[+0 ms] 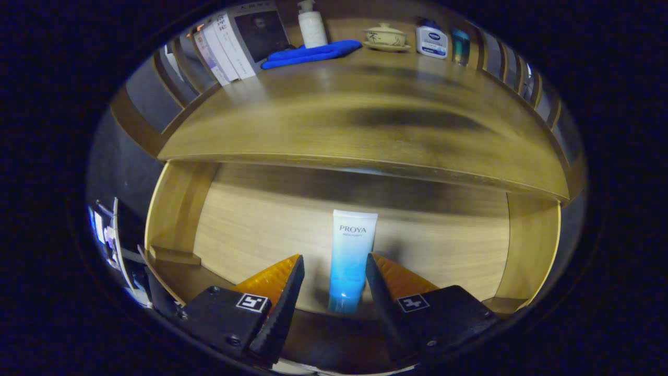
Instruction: Pull open the drawer, take out the items inside it, and place them on the countertop above the cabinet.
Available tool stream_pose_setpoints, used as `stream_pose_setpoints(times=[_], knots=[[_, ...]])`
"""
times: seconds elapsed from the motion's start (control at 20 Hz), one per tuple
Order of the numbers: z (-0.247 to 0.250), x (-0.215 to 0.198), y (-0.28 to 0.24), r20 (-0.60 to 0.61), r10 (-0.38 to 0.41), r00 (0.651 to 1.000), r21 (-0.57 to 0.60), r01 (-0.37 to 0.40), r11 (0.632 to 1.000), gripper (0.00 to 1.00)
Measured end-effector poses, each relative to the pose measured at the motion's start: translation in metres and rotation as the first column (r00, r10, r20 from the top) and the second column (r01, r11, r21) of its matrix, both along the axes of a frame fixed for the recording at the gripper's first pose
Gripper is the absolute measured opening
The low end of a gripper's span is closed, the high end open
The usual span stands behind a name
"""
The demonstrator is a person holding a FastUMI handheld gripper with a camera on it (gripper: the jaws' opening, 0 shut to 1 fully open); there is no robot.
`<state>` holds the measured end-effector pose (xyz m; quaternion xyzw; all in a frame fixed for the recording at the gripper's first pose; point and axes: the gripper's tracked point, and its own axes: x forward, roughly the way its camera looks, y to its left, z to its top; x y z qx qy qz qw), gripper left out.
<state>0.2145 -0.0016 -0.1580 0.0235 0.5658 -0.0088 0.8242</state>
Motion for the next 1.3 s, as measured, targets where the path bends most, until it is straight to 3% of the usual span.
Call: stream_pose_setpoints(times=[0.3,0.6,0.75,0.9,1.3], knots=[[-0.017,0.005,-0.006,-0.109,-0.035,0.993,-0.031,0.032,0.999,0.76],[-0.023,0.005,-0.012,-0.162,-0.016,0.987,-0.081,0.003,0.997,0.71],[-0.027,0.005,-0.013,-0.149,0.027,0.988,-0.120,-0.046,0.992,0.67],[-0.024,0.007,-0.012,-0.130,0.025,0.991,-0.120,-0.041,0.992,0.54],[0.011,-0.006,0.000,-0.042,0.055,0.998,-0.086,-0.059,0.995,0.47]])
